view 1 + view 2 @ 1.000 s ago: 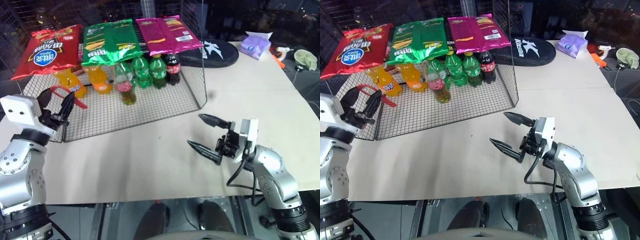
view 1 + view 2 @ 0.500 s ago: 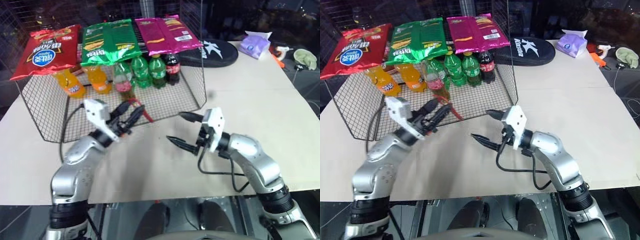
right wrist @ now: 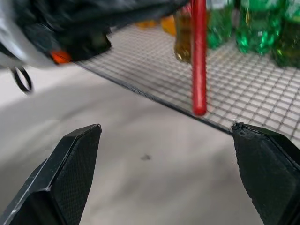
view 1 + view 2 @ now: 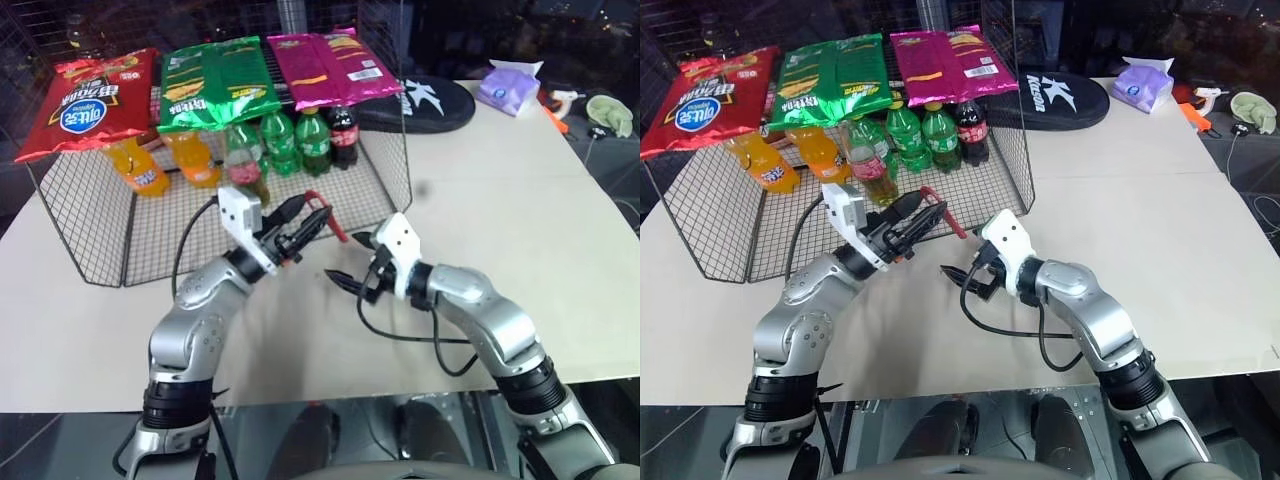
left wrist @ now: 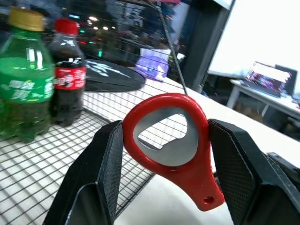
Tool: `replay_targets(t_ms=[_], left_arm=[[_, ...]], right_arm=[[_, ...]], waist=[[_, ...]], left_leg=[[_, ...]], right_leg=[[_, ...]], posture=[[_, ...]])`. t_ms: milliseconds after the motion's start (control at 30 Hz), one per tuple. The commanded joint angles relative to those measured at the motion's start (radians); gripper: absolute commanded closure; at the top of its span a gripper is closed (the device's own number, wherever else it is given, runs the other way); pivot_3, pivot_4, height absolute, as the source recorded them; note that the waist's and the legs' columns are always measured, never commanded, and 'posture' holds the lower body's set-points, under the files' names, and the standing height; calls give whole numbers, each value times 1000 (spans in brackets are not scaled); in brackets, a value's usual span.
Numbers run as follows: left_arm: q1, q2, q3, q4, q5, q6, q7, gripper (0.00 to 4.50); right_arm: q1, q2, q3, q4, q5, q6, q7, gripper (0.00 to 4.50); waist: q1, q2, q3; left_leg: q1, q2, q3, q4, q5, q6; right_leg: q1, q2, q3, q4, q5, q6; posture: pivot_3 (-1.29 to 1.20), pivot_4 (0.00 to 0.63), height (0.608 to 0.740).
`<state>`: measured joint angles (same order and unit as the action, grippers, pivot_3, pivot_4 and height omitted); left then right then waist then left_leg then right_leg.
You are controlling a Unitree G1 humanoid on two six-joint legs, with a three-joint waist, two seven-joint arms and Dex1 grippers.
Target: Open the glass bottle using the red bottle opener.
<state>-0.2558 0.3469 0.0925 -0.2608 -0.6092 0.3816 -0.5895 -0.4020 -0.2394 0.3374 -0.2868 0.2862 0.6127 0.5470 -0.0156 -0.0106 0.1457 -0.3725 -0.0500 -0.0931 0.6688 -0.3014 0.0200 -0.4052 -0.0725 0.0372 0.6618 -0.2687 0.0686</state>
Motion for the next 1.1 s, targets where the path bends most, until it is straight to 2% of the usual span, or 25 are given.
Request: replay_targets(t_ms=[33, 100, 233, 267, 300, 367, 467, 500, 533, 600, 933, 1000, 1033, 1100], left_arm=[[-14, 3, -9, -13, 2, -5, -21, 2268], [-9, 2, -12, -8, 6, -10, -25, 2268], [-8, -3, -18, -1, 17, -16, -30, 2268], [-9, -5, -18, 0, 21, -17, -30, 2268], [-9, -6, -17, 0, 23, -18, -31, 2268], [-10, -7, -15, 1, 27, -20, -32, 2268], [-13, -12, -8, 7, 27, -23, -33, 2268], [-13, -11, -9, 8, 31, -25, -35, 2268], [-12, -10, -9, 9, 33, -26, -37, 2268], [-10, -9, -8, 10, 36, -28, -41, 2268], [-7, -9, 2, -13, -19, 19, -65, 2268], [-4, -9, 6, -19, -26, 21, -73, 1286], [-1, -8, 8, -25, -21, 18, -69, 1141], [1, -12, 16, -30, -13, 12, -51, 348]], right_arm=[[-38, 22, -5, -14, -6, 22, -16, 0], [-47, 31, -8, -6, -13, 29, -25, 0], [-60, 45, -8, 5, -16, 34, -30, 0], [-62, 47, -8, 6, -17, 35, -31, 495], [-62, 48, -7, 3, -17, 38, -32, 731], [-63, 48, -5, 1, -21, 43, -34, 1673], [-65, 50, -5, 1, -23, 46, -35, 3101], [-66, 51, -5, 1, -26, 45, -37, 3787], [-68, 53, -6, 3, -28, 45, -38, 4082], [-71, 57, -8, 4, -33, 44, -41, 4396], [-77, 72, -14, 28, -53, 41, -54, 4396], [-77, 76, -17, 32, -56, 38, -57, 4500], [-74, 79, -21, 33, -57, 35, -62, 4500], [-68, 84, -31, 38, -60, 26, -70, 4500]], waist=[[0, 0, 0], [-2, 0, 0], [-2, 0, 0], [-2, 0, 0], [-2, 0, 0], [-2, 0, 0], [-2, 0, 0], [-2, 0, 0], [-2, 0, 0], [-3, 0, 0], [-4, 0, 0], [-4, 0, 0], [-4, 0, 0], [-5, 0, 0]], left_leg=[[-1, 0, 0, 0, 0, 0], [-7, 0, 0, 1, 0, 0], [-8, 0, 0, 2, 0, -1], [-9, 0, 0, 2, 0, -1], [-9, 0, 0, 2, 0, -1], [-9, 0, 0, 2, 0, -1], [-9, 0, 0, 2, 0, -1], [-9, 0, 0, 2, 0, -1], [-9, 0, 0, 2, 0, -1], [-9, 0, 0, 2, 0, -1], [-9, 0, 0, 2, 0, -1], [-9, 0, 0, 2, 0, -1], [-9, 0, 0, 2, 0, -1], [-9, 0, 0, 2, 0, -1]], right_leg=[[-2, 0, 0, 0, 0, 0], [-7, 0, 0, 2, 0, 0], [-8, 0, 0, 1, 0, 0], [-8, 0, 0, 1, 0, 0], [-8, 0, 0, 1, 0, 0], [-8, 0, 0, 1, 0, 0], [-8, 0, 0, 1, 0, 0], [-8, 0, 0, 1, 0, 0], [-8, 0, 0, 1, 0, 0], [-8, 0, 0, 1, 0, 0], [-8, 0, 0, 1, 0, 0], [-8, 0, 0, 1, 0, 0], [-8, 0, 0, 1, 0, 0], [-8, 0, 0, 1, 0, 0]], posture=[[0, 150, 740], [0, 150, 740], [0, 150, 740], [0, 150, 740], [0, 150, 740], [0, 150, 740], [0, 150, 740], [0, 150, 740], [0, 150, 740], [0, 150, 740], [0, 150, 740], [0, 150, 740], [0, 150, 740], [0, 150, 740]])
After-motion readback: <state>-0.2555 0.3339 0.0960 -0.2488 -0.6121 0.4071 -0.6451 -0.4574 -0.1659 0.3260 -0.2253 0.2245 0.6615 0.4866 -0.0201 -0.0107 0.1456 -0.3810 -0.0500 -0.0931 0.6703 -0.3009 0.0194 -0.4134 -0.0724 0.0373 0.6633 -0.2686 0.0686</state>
